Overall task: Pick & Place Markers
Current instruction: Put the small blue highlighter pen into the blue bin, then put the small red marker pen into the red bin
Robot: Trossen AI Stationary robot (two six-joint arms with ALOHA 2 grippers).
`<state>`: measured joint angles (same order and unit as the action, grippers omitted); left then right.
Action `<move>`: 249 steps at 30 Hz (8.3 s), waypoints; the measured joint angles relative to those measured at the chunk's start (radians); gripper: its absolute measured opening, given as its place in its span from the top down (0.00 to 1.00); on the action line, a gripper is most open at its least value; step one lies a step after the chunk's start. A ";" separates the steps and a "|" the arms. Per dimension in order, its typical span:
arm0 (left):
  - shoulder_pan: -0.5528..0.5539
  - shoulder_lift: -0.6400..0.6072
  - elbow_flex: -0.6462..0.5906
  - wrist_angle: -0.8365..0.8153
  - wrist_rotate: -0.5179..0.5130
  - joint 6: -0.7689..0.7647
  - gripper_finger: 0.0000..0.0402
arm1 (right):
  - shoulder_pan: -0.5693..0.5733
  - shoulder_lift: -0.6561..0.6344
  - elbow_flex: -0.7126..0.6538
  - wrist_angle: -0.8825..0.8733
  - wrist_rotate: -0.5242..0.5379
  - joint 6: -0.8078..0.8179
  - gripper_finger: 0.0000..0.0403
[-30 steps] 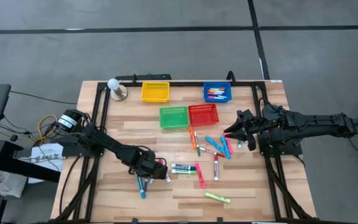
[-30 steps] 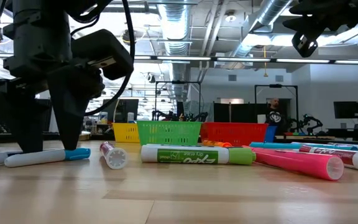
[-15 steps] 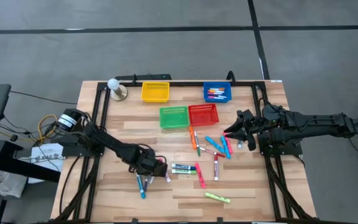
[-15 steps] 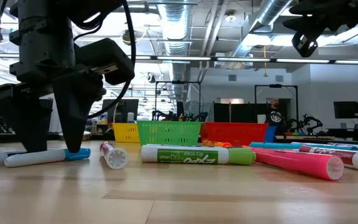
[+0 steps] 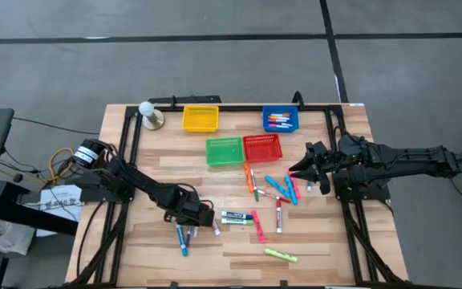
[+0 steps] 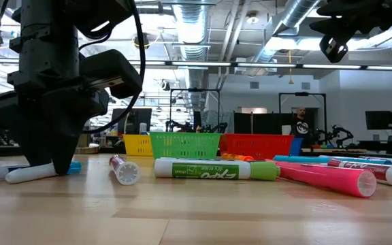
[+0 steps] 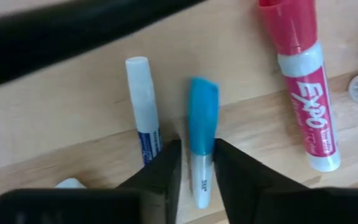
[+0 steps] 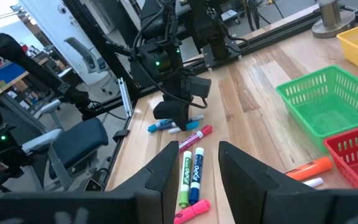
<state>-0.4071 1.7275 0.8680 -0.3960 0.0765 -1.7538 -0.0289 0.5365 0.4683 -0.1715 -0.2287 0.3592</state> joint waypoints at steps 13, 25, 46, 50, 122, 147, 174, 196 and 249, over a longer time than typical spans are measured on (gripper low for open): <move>0.004 -0.006 -0.002 0.004 -0.031 0.001 0.85 | 0.000 0.000 0.000 0.000 0.000 0.000 0.75; 0.004 -0.161 -0.007 0.013 -0.076 -0.007 0.86 | 0.000 0.000 0.000 0.000 0.000 0.000 0.75; 0.165 -0.344 -0.003 0.496 -0.411 0.268 0.86 | 0.019 0.288 0.000 0.458 0.049 0.000 0.75; 0.198 -0.325 -0.003 0.535 -0.384 0.306 0.87 | 0.034 0.390 0.000 0.476 0.048 0.042 0.75; 0.252 -0.295 -0.001 0.620 -0.361 0.518 0.70 | -0.063 1.099 0.333 0.840 -0.267 0.371 0.92; 0.308 -0.701 -0.020 0.222 -0.501 0.952 0.46 | -0.194 1.098 0.334 0.752 -0.334 0.364 0.93; 0.409 -1.353 -0.641 0.271 -0.604 1.022 0.48 | -0.658 1.098 0.680 -0.024 -0.412 -0.123 0.93; 0.515 -1.345 -0.658 0.443 -0.601 1.442 0.48 | -0.797 1.111 0.898 -0.590 0.199 -0.590 0.92; 0.527 -1.311 -0.658 0.468 -0.525 1.464 0.48 | -0.741 1.364 1.024 -0.832 0.258 -0.849 0.99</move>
<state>0.1196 0.4164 0.2104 0.0721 -0.4485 -0.2902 -0.7700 1.9009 1.4924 -1.0035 0.0290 -0.4894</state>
